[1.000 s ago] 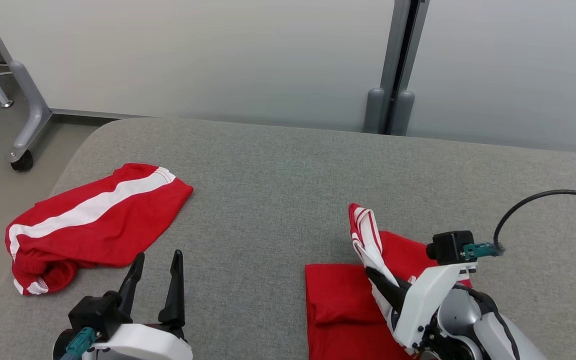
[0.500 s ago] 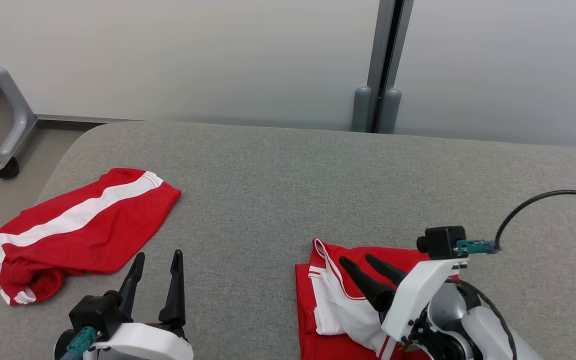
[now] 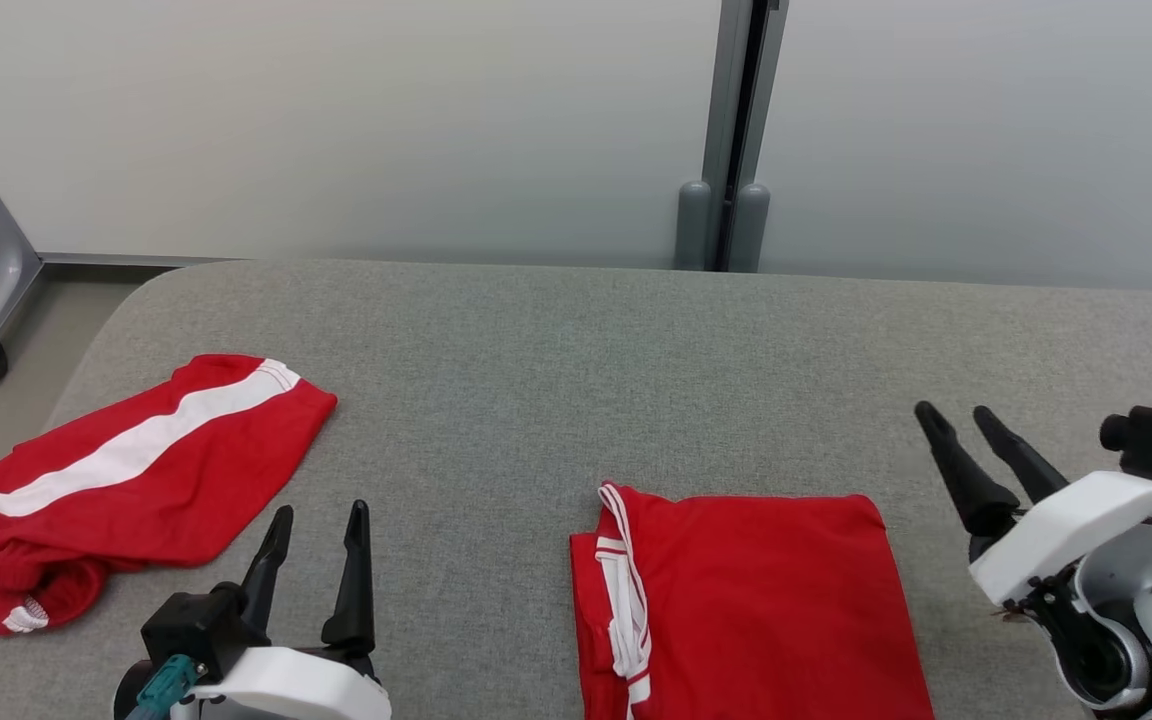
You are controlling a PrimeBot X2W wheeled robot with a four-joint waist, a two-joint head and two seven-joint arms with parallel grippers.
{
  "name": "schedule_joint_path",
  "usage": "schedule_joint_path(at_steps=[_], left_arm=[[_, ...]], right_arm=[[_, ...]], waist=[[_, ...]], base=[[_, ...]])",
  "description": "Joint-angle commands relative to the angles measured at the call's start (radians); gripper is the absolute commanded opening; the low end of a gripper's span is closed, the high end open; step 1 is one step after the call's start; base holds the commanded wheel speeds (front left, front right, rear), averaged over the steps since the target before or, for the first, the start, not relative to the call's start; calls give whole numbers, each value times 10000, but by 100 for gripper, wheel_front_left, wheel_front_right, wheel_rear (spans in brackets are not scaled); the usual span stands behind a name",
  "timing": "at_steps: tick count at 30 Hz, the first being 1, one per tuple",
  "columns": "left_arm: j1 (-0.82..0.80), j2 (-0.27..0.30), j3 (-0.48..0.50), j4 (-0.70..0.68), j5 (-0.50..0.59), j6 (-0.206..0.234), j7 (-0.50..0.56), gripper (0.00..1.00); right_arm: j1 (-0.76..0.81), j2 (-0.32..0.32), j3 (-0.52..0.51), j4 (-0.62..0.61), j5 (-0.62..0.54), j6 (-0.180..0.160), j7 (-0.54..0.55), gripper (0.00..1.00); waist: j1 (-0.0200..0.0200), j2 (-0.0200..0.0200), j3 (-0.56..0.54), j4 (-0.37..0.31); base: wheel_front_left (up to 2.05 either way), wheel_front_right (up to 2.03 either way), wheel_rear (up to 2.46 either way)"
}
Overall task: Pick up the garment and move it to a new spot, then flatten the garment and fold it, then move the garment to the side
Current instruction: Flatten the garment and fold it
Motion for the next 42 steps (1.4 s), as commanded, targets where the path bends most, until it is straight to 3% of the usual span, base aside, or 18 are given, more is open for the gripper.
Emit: schedule_joint_path(at_steps=[1,7,21,30,42], left_arm=[[15,38,38,-18,-6,6,-61,100],[37,52,101,-50,-2,-35,-63,100],[280,-85,542,-384,394,-72,-81,100],[477,-290,960,-555,1087,-232,-71,100],[618,-691,1404,-446,1960,-607,-72,100]], right_arm=[[172,-46,-158,92,-141,4,-139,100],[594,-155,-803,479,-966,3,-673,100],[1773,524,-2061,188,-3477,3,-3065,100],[2395,1067,-2419,-243,-4630,3,-3270,100],[2358,1200,-2283,-444,-4823,3,-3275,100]], waist=[[0,-1,-9,-2],[0,-1,-34,-26],[0,-1,-111,-232],[0,-1,-185,-464],[0,-1,-146,-658]], base=[[0,0,0],[0,0,0],[0,0,0],[0,0,0],[0,0,0]])
